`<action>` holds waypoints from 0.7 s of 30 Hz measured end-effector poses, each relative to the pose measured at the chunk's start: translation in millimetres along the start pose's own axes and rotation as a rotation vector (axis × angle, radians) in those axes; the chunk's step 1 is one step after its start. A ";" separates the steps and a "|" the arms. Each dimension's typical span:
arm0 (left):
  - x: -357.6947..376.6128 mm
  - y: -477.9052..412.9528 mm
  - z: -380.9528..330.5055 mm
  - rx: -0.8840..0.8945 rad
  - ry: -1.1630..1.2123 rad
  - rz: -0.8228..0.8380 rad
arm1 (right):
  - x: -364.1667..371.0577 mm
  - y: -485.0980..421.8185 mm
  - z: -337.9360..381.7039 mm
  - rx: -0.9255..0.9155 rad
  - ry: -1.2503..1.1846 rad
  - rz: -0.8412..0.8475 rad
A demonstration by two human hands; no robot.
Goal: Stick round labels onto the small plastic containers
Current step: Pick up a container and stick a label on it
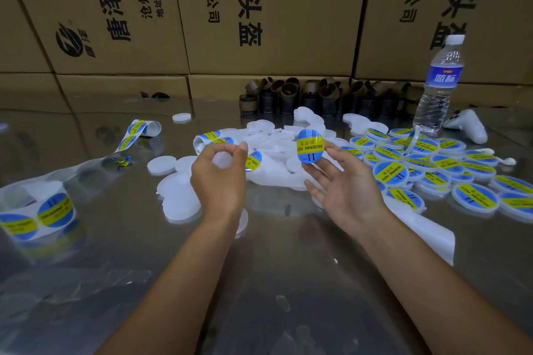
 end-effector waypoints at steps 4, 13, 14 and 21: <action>30.0 12.3 2.2 -0.197 0.314 0.232 | 0.1 0.1 2.9 -0.011 -0.037 -0.022; 83.1 48.9 7.9 -0.528 0.710 0.695 | 43.6 16.7 -6.4 -0.082 0.235 0.211; 83.8 49.6 8.6 -0.538 0.717 0.696 | 44.2 17.6 -8.5 -0.084 0.283 0.208; 87.3 49.1 12.4 -0.544 0.733 0.723 | 33.2 16.9 -2.9 -0.162 0.438 0.096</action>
Point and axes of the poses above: each hand's wrist, its own y-axis away from the middle knuckle, its own x-axis out of the palm, z = x × y, the point moved 10 cm from there along -y, towards the middle knuckle, and after that the axes turned 7 degrees about -y, right-handed, at the moved point
